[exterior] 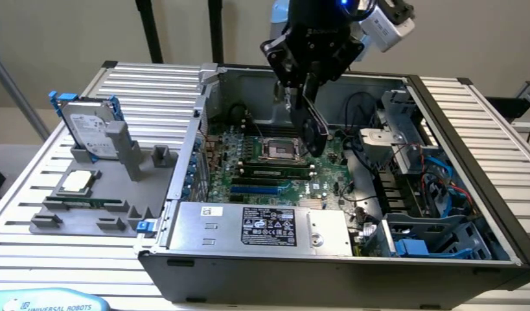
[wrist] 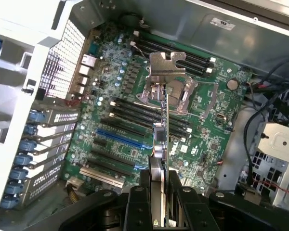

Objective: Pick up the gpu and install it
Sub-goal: 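Insert the gpu into the slot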

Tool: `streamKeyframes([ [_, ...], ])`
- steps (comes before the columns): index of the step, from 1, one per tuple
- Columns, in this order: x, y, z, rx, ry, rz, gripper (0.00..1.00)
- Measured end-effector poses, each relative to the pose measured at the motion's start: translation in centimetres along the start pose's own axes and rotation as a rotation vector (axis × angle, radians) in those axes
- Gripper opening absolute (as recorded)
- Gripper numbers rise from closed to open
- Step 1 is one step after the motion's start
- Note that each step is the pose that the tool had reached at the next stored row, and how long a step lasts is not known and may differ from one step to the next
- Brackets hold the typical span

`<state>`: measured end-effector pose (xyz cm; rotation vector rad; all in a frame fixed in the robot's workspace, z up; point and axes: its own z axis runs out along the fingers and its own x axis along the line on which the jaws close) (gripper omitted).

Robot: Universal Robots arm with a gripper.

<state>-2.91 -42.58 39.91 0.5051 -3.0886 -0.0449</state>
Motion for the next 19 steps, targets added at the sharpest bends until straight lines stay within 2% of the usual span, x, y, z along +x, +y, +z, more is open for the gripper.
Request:
streamKeyframes([
  [19,0.0,-0.03,1.06,0.0026,0.0102,-0.345,0.26],
])
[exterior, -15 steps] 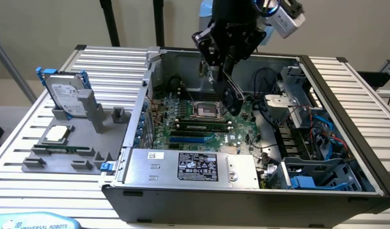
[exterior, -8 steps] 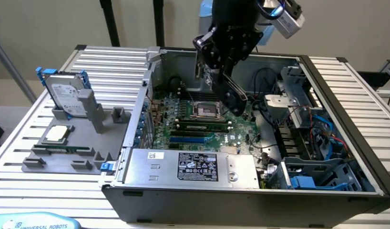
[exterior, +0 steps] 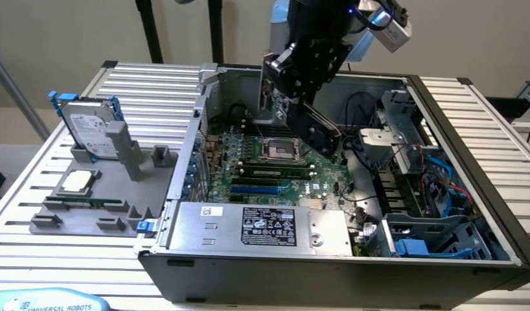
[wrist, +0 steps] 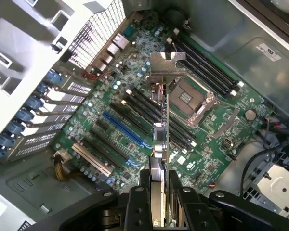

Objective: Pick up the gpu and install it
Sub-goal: 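Insert the gpu into the slot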

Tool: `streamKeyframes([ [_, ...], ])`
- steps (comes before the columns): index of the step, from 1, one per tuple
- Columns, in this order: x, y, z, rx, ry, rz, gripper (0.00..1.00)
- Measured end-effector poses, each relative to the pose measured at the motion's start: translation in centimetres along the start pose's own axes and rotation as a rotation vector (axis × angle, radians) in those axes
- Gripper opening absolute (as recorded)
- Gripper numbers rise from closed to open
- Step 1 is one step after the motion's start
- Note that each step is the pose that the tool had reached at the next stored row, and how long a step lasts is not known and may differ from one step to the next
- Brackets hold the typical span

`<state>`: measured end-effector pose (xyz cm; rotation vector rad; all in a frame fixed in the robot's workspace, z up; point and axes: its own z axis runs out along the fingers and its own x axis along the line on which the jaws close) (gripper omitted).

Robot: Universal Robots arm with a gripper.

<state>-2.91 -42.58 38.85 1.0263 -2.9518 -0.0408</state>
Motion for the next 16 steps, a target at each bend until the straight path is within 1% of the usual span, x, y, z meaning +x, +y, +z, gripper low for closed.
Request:
streamKeyframes([
  [16,-0.01,-0.03,1.01,0.0031,0.0073,-0.29,0.26],
])
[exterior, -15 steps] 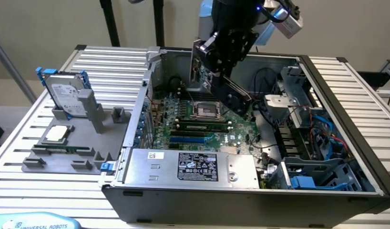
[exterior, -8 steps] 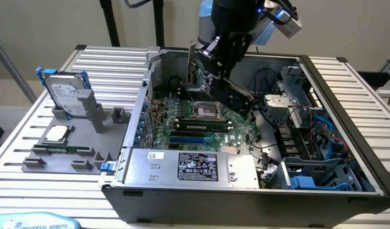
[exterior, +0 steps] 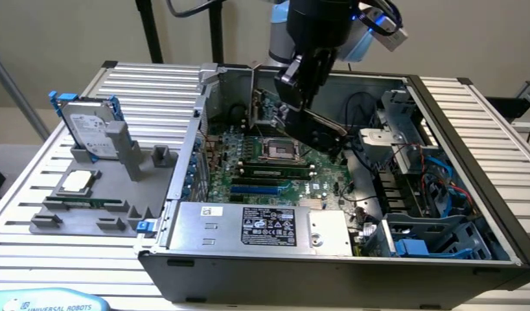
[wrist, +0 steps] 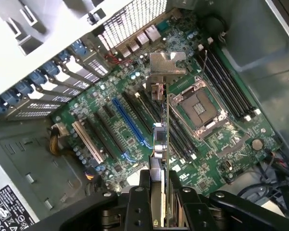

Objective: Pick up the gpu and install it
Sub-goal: 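Insert the gpu into the slot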

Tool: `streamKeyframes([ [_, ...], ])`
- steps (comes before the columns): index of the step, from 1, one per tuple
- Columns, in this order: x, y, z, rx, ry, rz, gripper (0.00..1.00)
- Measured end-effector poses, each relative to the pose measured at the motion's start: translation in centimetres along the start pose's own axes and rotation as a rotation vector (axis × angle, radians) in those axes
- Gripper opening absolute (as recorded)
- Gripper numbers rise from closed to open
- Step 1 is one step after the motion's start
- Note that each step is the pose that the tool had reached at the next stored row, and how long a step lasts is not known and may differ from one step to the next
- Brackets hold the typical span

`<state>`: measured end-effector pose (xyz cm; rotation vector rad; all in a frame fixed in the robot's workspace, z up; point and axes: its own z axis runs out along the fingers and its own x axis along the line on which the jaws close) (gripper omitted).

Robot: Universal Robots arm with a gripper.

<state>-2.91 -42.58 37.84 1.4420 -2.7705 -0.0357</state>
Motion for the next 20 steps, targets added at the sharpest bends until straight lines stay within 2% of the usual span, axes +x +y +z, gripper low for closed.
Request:
streamKeyframes([
  [20,0.0,-0.04,1.57,0.003,0.0095,-0.364,0.26],
])
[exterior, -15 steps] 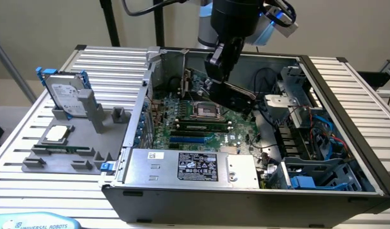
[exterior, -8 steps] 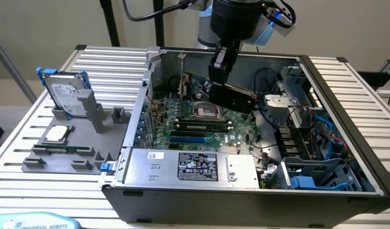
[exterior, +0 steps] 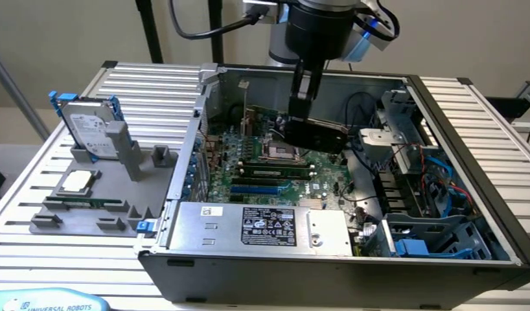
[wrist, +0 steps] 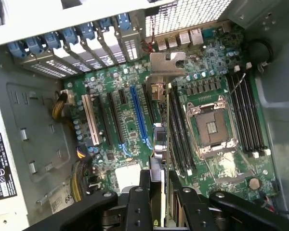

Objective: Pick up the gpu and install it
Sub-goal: 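Insert the gpu into the slot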

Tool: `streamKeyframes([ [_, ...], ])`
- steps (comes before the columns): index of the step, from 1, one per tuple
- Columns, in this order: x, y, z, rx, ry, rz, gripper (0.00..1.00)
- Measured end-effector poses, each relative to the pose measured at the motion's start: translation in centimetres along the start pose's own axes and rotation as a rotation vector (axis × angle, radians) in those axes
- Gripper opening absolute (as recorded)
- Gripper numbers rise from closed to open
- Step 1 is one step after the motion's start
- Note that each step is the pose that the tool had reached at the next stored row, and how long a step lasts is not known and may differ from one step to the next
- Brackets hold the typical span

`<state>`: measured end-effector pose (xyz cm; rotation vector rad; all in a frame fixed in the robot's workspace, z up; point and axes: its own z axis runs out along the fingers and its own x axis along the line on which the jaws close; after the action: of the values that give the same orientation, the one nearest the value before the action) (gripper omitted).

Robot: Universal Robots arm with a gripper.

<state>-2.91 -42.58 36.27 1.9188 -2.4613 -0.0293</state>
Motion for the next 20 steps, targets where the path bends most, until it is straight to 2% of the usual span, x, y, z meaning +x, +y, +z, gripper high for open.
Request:
streamKeyframes([
  [2,0.0,0.04,0.32,-0.0004,-0.0014,-0.029,0.26],
  [5,0.1,0.11,0.81,-0.0018,-0.0071,-0.057,0.26],
  [9,0.5,0.18,1.51,-0.0038,-0.0157,-0.079,0.26],
  [12,0.9,0.43,2.06,-0.0047,-0.0193,-0.087,0.26],
  [18,1.6,2.25,3.2,-0.0049,-0.0199,-0.091,0.26],
  [20,1.8,2.58,3.56,-0.0049,-0.02,-0.092,0.26],
])
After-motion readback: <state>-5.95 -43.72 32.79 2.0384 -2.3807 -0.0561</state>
